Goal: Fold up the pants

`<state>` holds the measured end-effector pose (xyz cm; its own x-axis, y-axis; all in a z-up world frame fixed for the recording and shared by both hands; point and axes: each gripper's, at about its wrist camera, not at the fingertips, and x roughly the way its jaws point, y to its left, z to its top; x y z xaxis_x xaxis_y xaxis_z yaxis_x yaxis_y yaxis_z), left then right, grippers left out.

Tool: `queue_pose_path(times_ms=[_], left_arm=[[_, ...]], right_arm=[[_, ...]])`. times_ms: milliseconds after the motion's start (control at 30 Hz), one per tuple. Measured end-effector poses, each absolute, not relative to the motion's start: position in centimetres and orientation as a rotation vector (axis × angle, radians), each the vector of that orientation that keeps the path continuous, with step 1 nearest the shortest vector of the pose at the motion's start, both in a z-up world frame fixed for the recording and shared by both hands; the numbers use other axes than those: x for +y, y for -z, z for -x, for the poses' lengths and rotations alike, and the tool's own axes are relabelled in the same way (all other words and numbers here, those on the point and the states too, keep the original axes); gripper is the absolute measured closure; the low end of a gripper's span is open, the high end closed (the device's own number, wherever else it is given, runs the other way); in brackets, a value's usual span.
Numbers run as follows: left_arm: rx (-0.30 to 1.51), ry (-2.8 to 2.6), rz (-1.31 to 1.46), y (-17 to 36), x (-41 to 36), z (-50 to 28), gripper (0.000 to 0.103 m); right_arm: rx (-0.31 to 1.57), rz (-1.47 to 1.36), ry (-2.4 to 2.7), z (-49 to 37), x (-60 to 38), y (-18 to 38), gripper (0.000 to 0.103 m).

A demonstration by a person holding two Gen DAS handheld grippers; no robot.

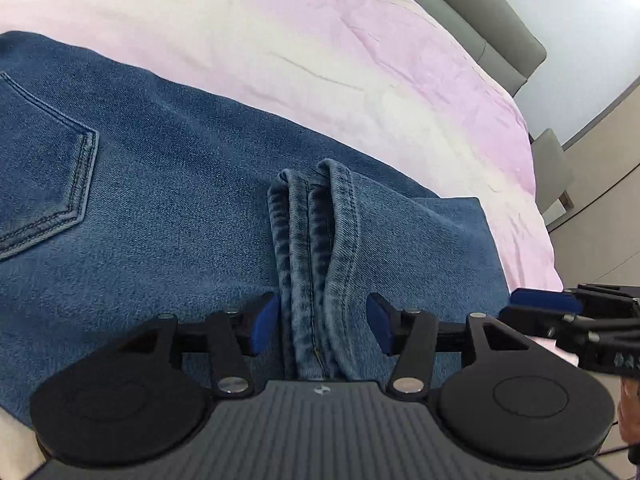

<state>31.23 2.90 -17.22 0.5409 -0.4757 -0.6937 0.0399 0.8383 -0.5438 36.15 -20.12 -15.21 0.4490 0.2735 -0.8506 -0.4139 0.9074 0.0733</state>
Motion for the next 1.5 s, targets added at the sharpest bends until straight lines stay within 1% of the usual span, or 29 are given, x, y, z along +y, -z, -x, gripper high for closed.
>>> queue_pose_path(times_ms=[33,67,100,267,300,367,500,533,567,667,833,867,1000,1067,1167,1267,1367,1433,1500], left_arm=[[0.960,0.327,0.508,17.3,2.7,-31.4,0.042],[0.958,0.326,0.500,17.2,2.5,-31.4,0.041],[0.957,0.324,0.492,17.1,2.4,-31.4,0.041],[0.956,0.316,0.485,16.9,1.4,-32.0,0.041],[0.956,0.315,0.492,17.0,1.4,-32.0,0.040],[0.957,0.316,0.504,17.1,1.6,-32.2,0.040],[0.959,0.318,0.503,17.4,1.6,-32.3,0.038],[0.960,0.319,0.497,17.5,1.6,-32.3,0.038],[0.961,0.319,0.495,17.5,1.5,-32.3,0.037],[0.963,0.325,0.495,17.6,1.8,-32.4,0.033],[0.964,0.329,0.453,17.9,1.1,-32.6,0.031],[0.964,0.329,0.440,18.0,0.9,-32.6,0.037],[0.940,0.297,0.340,17.5,-0.5,-32.1,0.051],[0.898,0.273,0.293,16.8,-1.2,-31.7,0.073],[0.831,0.265,0.274,15.6,-1.6,-31.0,0.084],[0.718,0.282,0.250,13.3,-1.8,-30.0,0.086],[0.659,0.280,0.231,11.6,-2.0,-30.0,0.086],[0.706,0.246,0.240,12.6,-1.3,-31.1,0.086],[0.801,0.222,0.273,14.6,-0.4,-32.1,0.086]], right_arm=[[1.017,0.163,-0.388,-36.7,-21.4,15.5,0.071],[1.013,0.176,-0.351,-37.1,-22.5,15.9,0.077],[1.012,0.189,-0.314,-37.6,-23.6,16.4,0.079],[1.002,0.200,-0.195,-40.1,-27.2,18.5,0.080],[0.996,0.209,-0.195,-40.6,-27.0,18.9,0.083],[0.990,0.241,-0.230,-41.4,-25.8,19.7,0.084],[1.006,0.276,-0.352,-42.6,-21.7,21.7,0.094],[1.010,0.290,-0.380,-42.8,-20.5,22.3,0.096],[1.015,0.294,-0.417,-42.9,-19.4,22.7,0.102],[1.004,0.278,-0.524,-42.7,-16.5,22.7,0.103],[1.031,0.204,-0.658,-43.1,-14.2,22.8,0.103],[1.034,0.197,-0.666,-43.2,-14.0,22.8,0.103],[1.042,0.153,-0.663,-43.0,-14.1,22.9,0.103],[1.034,0.131,-0.653,-42.5,-14.4,22.7,0.103],[0.993,0.131,-0.615,-41.6,-15.8,21.5,0.103],[0.938,0.153,-0.549,-40.6,-19.0,19.9,0.103],[0.908,0.174,-0.488,-40.3,-22.6,18.4,0.100],[0.910,0.177,-0.453,-40.3,-24.9,17.8,0.096],[0.920,0.180,-0.412,-40.6,-26.5,17.7,0.096]])
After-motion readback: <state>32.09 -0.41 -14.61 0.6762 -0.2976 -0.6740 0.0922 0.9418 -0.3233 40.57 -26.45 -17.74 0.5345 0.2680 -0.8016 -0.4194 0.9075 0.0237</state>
